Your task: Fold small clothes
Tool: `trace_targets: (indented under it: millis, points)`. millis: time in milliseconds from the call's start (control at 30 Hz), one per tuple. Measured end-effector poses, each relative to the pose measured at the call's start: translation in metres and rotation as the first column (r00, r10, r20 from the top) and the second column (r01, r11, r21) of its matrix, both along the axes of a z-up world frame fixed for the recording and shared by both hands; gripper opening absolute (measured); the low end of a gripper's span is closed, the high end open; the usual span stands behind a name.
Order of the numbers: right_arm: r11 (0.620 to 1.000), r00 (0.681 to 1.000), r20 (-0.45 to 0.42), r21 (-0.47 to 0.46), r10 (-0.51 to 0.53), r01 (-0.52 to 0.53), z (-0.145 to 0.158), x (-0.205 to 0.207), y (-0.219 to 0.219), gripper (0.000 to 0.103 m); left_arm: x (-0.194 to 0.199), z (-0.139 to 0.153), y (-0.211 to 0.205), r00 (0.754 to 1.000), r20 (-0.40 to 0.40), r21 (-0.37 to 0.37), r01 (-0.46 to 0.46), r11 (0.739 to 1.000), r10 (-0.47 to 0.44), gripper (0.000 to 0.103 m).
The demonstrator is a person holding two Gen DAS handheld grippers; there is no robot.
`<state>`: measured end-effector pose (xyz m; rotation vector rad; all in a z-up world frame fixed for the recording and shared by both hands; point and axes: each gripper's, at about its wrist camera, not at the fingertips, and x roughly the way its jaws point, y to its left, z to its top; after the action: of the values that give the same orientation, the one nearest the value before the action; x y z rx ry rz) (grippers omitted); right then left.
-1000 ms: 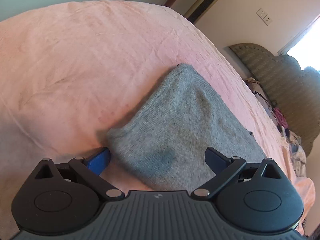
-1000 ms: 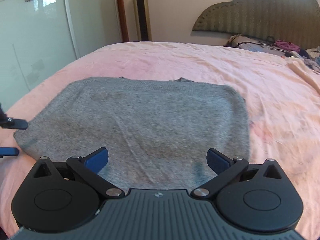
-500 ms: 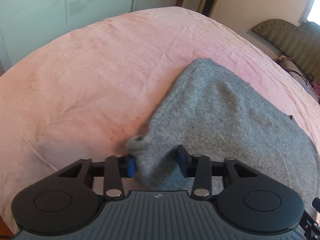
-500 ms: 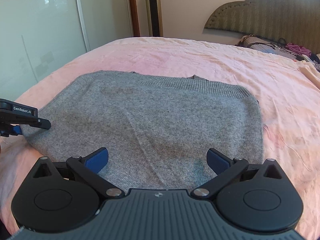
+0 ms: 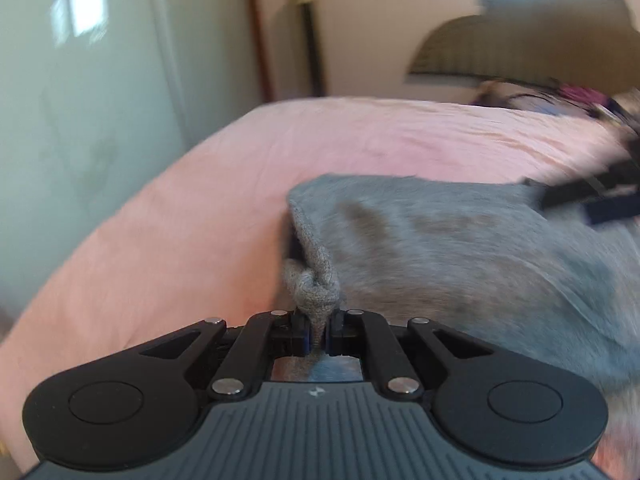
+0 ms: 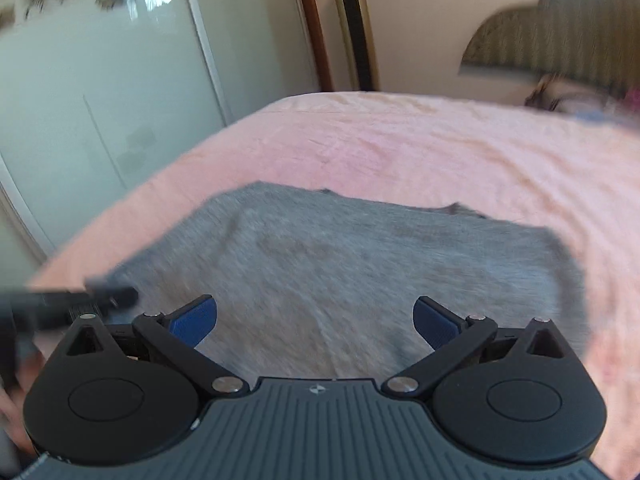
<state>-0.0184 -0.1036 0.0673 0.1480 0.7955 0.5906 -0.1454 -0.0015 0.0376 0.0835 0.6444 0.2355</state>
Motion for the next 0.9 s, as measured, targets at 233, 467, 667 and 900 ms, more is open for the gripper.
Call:
trace_targets:
  millis: [233, 467, 667, 900]
  points:
    - [0.973, 0.962, -0.208, 0.187, 0.176, -0.137, -0.002, 0.067, 0.06, 0.103, -0.007, -0.004, -0.019, 0.994, 0.025, 0.099, 0.104, 0.99, -0.107, 0.006]
    - [0.95, 0.897, -0.314, 0.094, 0.311, -0.296, -0.018, 0.1, 0.15, 0.1, -0.005, -0.008, -0.015, 0.992, 0.02, 0.081, 0.124, 0.989, -0.126, 0.006]
    - [0.915, 0.873, -0.336, -0.07, 0.353, -0.396, -0.029, 0.104, 0.206, 0.086, -0.004, -0.01, -0.011, 0.989, 0.023, 0.07, 0.141, 0.987, -0.143, 0.006]
    - [0.872, 0.897, -0.224, -0.234, 0.381, -0.429, -0.034, 0.097, 0.212, 0.016, -0.001, -0.01, -0.01, 0.989, 0.014, 0.084, 0.147, 0.986, -0.149, 0.006]
